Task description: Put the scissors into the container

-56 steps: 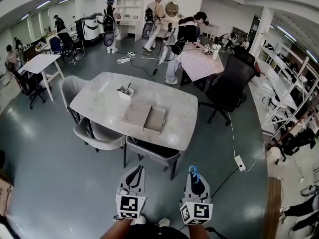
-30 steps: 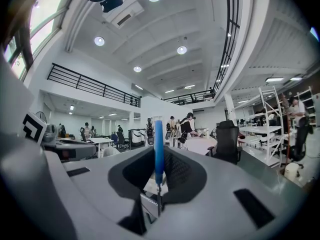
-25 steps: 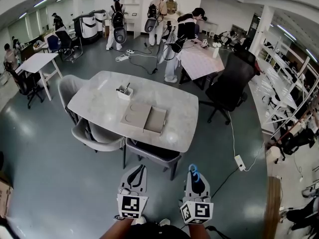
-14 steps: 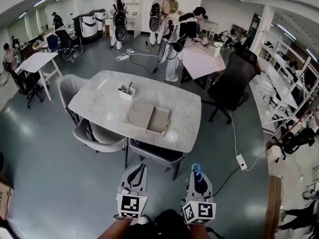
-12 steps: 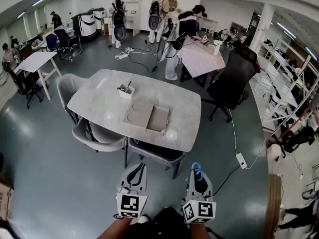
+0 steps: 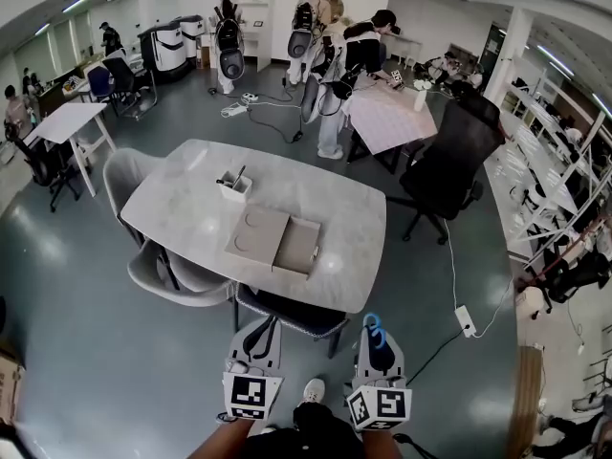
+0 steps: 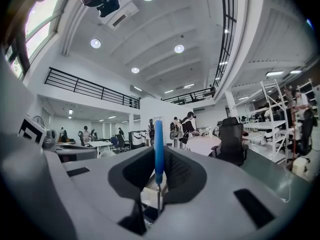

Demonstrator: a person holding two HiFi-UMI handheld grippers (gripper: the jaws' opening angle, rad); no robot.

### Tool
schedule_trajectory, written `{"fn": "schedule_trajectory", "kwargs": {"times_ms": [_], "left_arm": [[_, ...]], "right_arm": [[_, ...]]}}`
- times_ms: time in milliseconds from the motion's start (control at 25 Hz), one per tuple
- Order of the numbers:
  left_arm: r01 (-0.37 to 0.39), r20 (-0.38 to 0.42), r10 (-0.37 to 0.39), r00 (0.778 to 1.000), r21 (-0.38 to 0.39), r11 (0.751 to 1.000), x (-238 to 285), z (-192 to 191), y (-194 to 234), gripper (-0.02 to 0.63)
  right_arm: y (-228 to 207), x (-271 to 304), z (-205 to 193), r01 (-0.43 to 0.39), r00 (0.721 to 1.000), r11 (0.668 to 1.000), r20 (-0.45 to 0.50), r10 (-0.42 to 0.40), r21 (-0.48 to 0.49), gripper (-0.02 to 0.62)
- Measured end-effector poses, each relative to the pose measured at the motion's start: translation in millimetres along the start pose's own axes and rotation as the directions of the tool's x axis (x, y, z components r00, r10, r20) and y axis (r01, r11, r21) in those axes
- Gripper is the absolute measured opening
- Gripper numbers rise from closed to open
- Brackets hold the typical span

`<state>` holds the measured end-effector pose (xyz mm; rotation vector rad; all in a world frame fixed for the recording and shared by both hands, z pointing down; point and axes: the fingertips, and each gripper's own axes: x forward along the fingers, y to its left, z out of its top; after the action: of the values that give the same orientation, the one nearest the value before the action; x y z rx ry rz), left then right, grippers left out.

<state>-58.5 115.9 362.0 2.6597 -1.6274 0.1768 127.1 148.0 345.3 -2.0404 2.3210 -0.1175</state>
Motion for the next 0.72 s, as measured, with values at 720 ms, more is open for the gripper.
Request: {"fn": "schedule_trajectory", "kwargs": {"times_ms": [720], "left_arm": [[-0.058, -0.014, 0.058, 0.998, 0.011, 0.998, 117, 16, 9, 0.029]], "right_arm": [[-64, 113, 14, -0.066, 0.998, 0.998, -0.002, 0.066, 0.014, 0.043]]}}
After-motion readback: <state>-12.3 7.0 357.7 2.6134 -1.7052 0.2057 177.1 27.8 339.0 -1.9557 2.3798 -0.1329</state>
